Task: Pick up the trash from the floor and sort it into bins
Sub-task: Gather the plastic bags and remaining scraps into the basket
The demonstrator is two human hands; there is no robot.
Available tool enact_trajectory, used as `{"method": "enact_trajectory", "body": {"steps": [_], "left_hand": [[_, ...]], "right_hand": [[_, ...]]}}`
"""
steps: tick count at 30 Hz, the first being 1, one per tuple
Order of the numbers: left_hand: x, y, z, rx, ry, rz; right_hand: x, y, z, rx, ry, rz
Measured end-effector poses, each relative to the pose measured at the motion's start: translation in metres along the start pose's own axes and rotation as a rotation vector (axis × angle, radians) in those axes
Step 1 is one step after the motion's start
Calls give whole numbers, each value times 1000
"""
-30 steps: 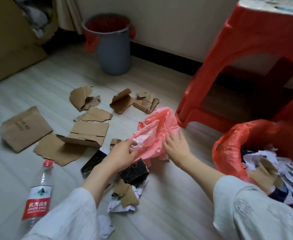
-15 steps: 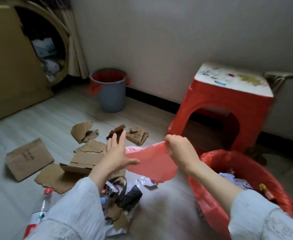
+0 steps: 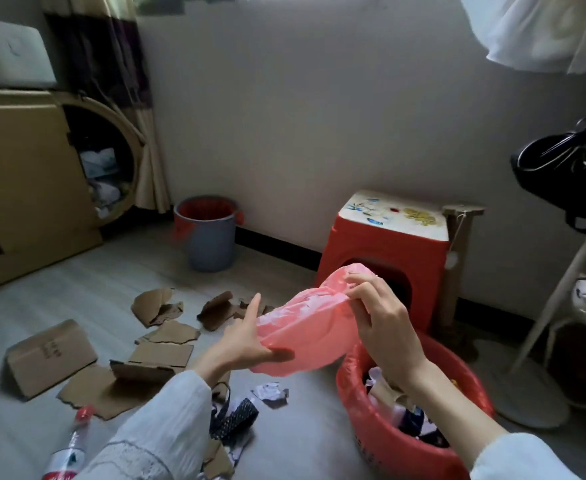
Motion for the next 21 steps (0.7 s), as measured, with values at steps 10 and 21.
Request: {"method": "enact_trajectory", "body": {"steps": [10,21], "left_hand": [[-7,-37,37,255,-487,-218],[-26,-91,17,297,-391,-793]], "right_hand": [[-13,-58,-11,-161,95,-560],[-36,-35,-77,468,736,-737]]}}
Point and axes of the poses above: each hand's wrist, its own x-axis towards the middle knuckle, its own z-axis out of the back of the hand, y = z × x, the point moved 9 cm from there along x, towards the middle knuckle, and after that the axes turned 10 degrees about -z, right-handed, at the moved point
